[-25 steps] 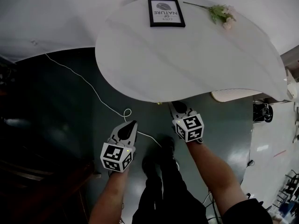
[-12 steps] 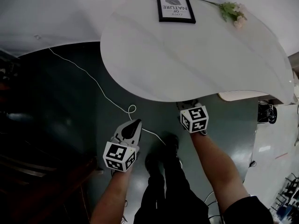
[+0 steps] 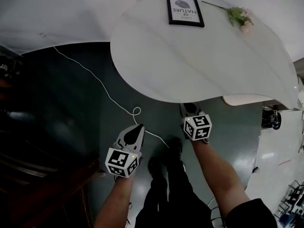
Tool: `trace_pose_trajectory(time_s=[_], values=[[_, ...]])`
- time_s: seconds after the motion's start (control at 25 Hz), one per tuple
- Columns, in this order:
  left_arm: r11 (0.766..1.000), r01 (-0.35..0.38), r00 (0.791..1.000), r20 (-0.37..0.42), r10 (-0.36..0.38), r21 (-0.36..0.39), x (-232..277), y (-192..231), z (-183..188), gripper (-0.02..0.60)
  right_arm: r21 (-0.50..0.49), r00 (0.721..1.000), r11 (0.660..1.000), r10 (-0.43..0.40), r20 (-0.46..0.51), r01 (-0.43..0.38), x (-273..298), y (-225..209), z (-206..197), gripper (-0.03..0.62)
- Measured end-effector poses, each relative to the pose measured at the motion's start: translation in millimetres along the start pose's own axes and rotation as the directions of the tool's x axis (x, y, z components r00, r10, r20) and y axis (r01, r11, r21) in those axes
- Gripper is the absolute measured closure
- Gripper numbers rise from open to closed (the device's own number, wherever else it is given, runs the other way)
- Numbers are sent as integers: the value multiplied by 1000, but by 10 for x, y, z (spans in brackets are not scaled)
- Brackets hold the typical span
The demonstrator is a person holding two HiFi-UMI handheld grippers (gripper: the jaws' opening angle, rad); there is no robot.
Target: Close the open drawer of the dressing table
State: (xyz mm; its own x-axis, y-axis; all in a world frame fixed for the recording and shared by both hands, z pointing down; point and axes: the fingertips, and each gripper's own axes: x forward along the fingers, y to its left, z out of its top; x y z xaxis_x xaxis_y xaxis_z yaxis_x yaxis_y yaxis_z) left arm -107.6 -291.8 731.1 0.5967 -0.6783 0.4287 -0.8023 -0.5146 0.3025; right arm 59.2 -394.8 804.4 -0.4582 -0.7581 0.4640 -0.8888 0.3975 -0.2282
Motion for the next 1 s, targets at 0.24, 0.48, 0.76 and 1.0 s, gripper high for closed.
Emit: trace_pose_trajectory(time_s=[0.24,0.48,0.76,1.0], values=[[998,-8,1000,2,8,-58,-721,-282,319,581,-25,976,987,150,-158,-156,-822,1000,-267,591],[987,116,991,81,-107,-112,-1477,-815,833,581,-72,966,965,247,-78,-252,-1893,1817,547,591],[948,206,964,115,-239,241,-2078,-1594,1516,580,-74,979,982,182,97,-175,-3094,1968,1367,591],[956,200,944,218,-247,217,-2247,-1936,1896,577,1,966,987,158,205,-161,-3716,1808,1653,591]])
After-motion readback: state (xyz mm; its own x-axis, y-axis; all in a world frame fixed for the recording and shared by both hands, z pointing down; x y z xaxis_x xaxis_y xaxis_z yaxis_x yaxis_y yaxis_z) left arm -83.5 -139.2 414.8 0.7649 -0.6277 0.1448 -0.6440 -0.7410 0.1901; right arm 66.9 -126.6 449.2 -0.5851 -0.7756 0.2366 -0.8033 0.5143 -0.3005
